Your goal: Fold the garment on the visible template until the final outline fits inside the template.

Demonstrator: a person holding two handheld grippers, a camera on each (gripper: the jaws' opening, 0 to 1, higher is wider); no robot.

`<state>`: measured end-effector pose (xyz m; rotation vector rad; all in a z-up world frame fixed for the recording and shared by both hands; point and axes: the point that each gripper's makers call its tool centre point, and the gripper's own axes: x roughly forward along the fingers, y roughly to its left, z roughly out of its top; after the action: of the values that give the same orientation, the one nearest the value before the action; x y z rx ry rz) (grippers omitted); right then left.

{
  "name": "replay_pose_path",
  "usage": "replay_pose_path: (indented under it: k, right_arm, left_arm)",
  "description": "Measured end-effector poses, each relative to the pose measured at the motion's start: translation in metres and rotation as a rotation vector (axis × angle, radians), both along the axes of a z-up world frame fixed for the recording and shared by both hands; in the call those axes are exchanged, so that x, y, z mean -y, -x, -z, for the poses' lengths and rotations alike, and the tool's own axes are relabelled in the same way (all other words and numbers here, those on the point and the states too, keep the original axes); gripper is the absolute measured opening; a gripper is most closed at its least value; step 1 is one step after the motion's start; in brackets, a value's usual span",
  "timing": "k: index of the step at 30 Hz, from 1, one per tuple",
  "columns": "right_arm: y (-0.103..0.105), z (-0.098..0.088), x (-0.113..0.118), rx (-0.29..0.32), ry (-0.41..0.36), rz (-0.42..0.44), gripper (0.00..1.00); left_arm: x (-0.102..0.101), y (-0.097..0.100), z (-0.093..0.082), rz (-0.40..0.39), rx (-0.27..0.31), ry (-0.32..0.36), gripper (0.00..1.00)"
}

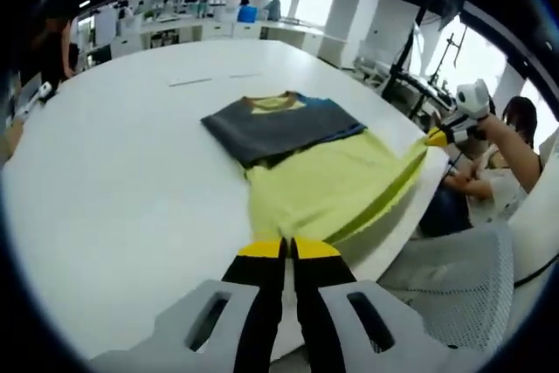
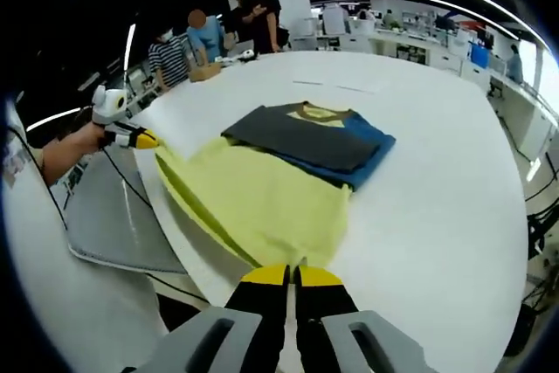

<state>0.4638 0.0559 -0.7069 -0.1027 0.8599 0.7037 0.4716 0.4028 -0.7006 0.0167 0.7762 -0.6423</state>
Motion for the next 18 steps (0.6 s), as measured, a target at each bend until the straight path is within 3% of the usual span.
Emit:
replay_pose_path:
  k: [18]
  right_arm:
    - [-0.033, -0.007, -0.006, 0.022, -0.011, 0.021, 0.0]
  left_arm:
    - [-0.005, -0.035, -0.007, -0.034, 0.047, 0.007, 0.0]
